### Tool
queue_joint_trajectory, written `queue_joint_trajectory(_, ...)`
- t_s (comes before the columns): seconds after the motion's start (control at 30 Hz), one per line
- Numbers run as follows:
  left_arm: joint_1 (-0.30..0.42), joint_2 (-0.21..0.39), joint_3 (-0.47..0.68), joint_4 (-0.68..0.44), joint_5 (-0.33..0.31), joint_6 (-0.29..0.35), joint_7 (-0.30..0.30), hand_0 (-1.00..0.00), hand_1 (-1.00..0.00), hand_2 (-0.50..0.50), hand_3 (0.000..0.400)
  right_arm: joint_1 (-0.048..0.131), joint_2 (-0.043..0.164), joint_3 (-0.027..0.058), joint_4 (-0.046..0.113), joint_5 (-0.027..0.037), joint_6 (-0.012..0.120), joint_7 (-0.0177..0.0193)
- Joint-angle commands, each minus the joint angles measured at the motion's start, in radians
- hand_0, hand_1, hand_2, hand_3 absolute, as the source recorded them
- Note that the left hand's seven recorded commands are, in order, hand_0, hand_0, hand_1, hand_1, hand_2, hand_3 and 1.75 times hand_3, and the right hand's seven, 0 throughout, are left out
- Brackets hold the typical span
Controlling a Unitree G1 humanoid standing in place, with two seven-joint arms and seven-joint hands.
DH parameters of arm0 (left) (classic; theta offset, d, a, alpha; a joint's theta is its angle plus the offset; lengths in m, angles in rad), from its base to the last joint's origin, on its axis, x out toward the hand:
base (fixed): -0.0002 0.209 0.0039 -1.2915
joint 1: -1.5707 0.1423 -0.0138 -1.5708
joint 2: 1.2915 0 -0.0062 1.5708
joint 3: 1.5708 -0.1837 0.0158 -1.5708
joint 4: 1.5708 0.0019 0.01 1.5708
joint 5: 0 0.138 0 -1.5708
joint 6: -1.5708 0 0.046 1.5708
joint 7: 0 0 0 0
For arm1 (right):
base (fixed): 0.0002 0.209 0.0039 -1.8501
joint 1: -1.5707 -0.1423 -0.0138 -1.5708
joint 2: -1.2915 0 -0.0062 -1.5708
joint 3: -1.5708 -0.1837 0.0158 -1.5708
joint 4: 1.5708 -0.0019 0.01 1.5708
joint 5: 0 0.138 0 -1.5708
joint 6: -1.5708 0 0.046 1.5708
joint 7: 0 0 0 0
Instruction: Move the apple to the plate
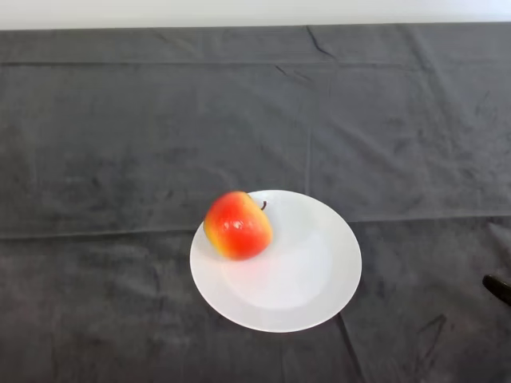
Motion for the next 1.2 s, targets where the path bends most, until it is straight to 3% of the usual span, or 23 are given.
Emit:
queue_joint_trajectory(0.03,-0.066,0.088,0.013,0.031,-0.015,-0.035,0.010,0.00,0.00,0.00,0.000,0.026,0.010,0.0175,0.034,0.0396,0.018,0.0004)
queue_joint_trajectory(1.2,-0.068,0.101,-0.007,0.055,-0.042,-0.049,0.010,0.00,0.00,0.00,0.000,0.026,0.009,0.0199,0.034,0.0417,0.016,-0.0009)
